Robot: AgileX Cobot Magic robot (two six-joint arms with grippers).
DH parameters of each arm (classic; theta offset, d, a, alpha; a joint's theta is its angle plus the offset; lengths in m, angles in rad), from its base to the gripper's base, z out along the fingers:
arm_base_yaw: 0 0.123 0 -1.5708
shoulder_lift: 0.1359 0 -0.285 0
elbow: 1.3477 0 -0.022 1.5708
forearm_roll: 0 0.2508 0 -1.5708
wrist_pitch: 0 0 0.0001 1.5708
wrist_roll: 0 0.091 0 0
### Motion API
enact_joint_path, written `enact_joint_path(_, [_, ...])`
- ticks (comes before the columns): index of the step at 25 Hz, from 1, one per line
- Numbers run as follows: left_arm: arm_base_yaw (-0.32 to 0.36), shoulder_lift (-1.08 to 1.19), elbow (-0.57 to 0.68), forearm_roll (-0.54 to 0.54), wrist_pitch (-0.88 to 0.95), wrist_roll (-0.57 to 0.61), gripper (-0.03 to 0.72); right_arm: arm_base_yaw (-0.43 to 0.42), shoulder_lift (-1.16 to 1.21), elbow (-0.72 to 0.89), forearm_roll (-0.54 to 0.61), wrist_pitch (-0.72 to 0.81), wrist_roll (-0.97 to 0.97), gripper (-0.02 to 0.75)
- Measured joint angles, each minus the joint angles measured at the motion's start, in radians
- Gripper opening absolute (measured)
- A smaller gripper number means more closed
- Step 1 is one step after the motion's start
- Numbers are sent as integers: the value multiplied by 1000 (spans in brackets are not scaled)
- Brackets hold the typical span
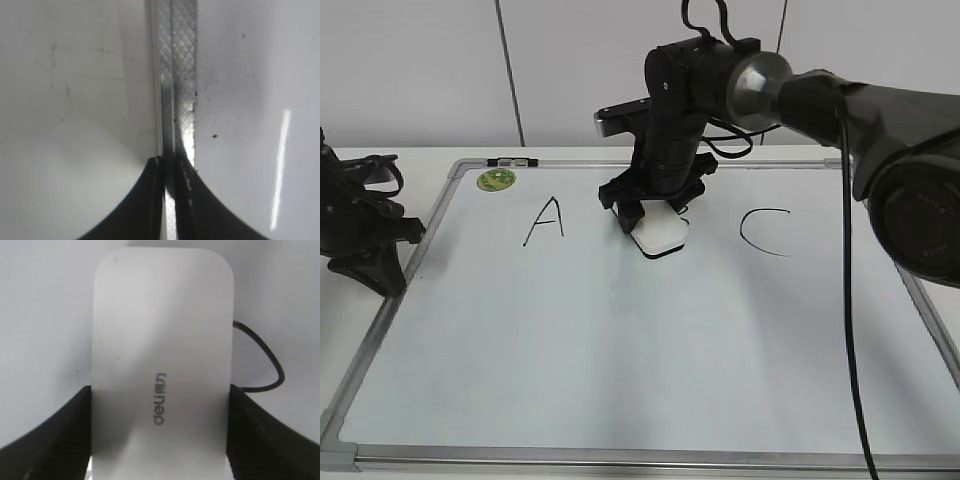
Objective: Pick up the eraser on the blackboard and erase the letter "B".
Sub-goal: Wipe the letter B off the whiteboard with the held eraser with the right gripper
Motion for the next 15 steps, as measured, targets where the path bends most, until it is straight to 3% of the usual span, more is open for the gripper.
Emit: enact_joint_path(15, [-2,0,-1,7,5,-2,11,-35,0,-2,-22,14,30,543])
